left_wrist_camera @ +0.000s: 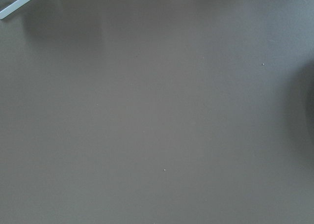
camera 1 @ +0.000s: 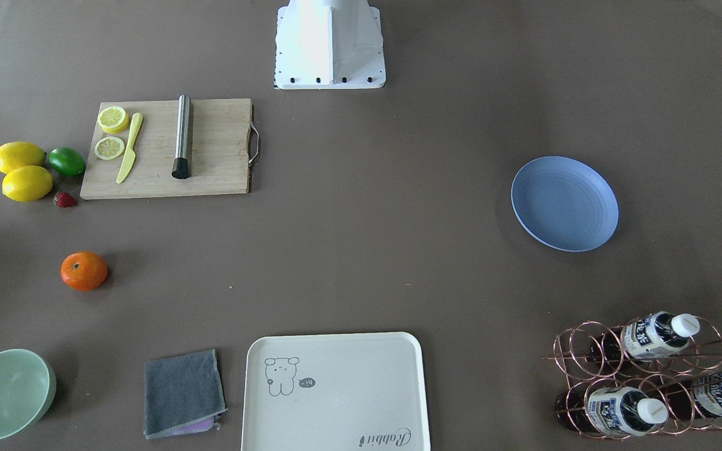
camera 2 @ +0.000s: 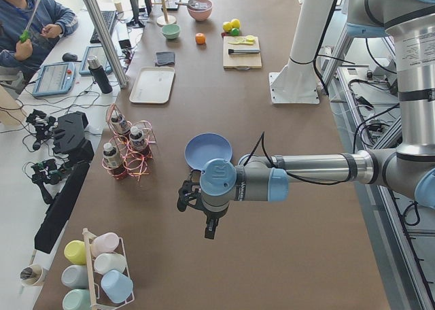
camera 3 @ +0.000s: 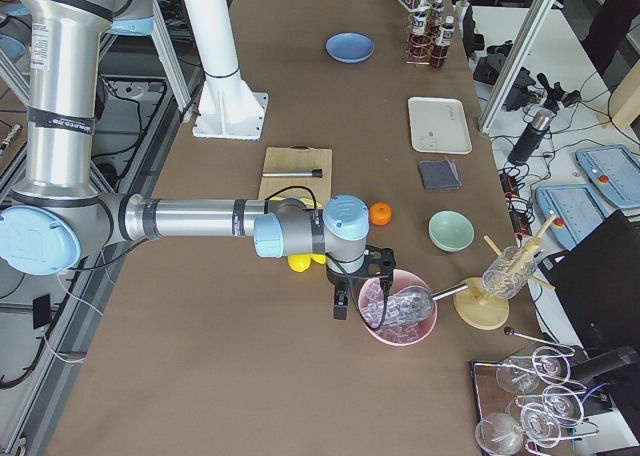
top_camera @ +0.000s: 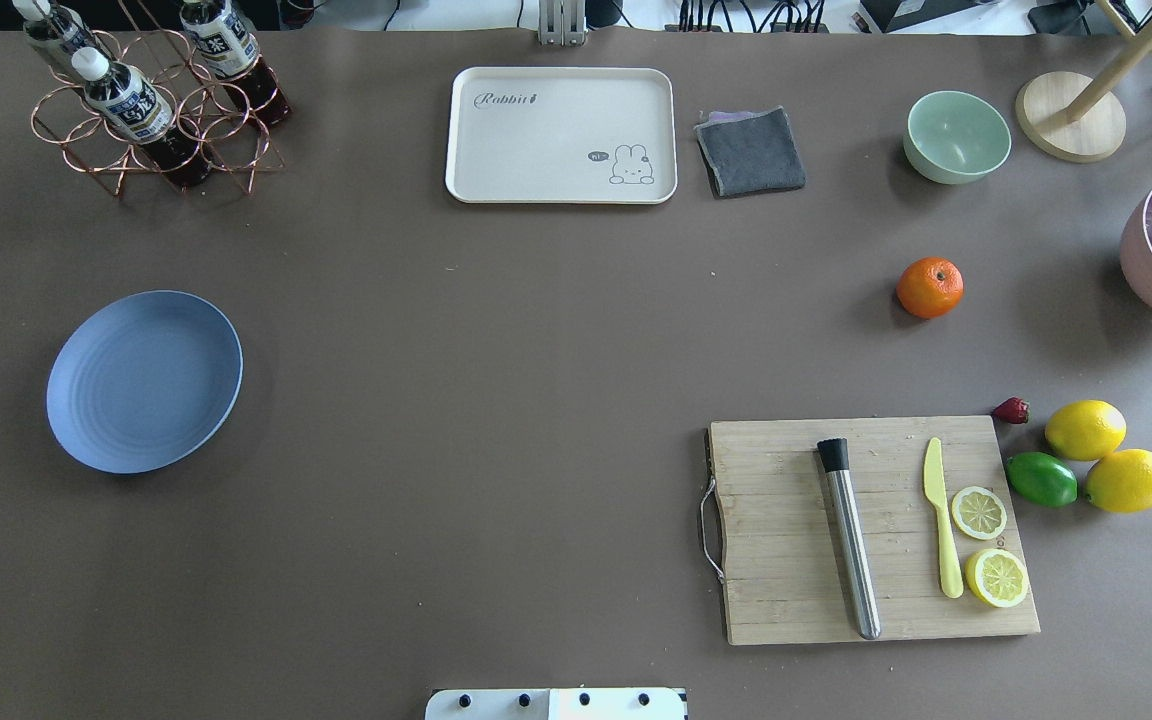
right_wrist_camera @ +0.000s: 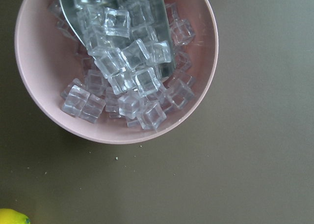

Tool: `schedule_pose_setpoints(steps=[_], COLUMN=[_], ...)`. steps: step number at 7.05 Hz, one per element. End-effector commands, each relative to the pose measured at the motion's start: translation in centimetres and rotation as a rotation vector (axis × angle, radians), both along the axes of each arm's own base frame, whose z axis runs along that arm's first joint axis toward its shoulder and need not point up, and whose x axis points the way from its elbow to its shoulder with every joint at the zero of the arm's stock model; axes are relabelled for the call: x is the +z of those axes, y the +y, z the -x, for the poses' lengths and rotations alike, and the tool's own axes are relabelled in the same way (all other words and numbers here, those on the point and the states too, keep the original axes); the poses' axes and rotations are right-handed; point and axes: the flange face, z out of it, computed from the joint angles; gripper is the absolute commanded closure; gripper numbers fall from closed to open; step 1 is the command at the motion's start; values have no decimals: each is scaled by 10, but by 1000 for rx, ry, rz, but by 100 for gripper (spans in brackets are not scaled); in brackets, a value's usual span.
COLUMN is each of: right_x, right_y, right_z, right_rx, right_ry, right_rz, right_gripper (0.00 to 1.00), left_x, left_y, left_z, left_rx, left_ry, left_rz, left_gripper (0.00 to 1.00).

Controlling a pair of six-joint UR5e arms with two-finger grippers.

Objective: Pick orange to plate

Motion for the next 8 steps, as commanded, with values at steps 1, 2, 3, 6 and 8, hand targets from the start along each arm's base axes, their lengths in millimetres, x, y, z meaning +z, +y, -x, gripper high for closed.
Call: schedule_pose_setpoints(steps=[1,2,3,6,8], right_x=[-32,-36,-30,6,-11], right_y=[-8,-9,-14,-1,-8], right_z=[2,1,2,4,11], right_rx=[-16,-14,-10,-31,-17], right_ry=[-31,-38,-43,-70,-87], right_rz=[-133,-266,-254,-200,-269], right_gripper=[0,0,0,0,0], left_x=[-12,-14,-26,-38,-57], left_y=[-14,-16,-29,-45,-58], left_z=[1,1,2,2,-29], left_rx=[-2,-1,2,3,6], left_ry=[-1,-2,-7,-13,46], left_rz=[-22,-28,-72,-189,-242], left_gripper=[2,2,2,2,2])
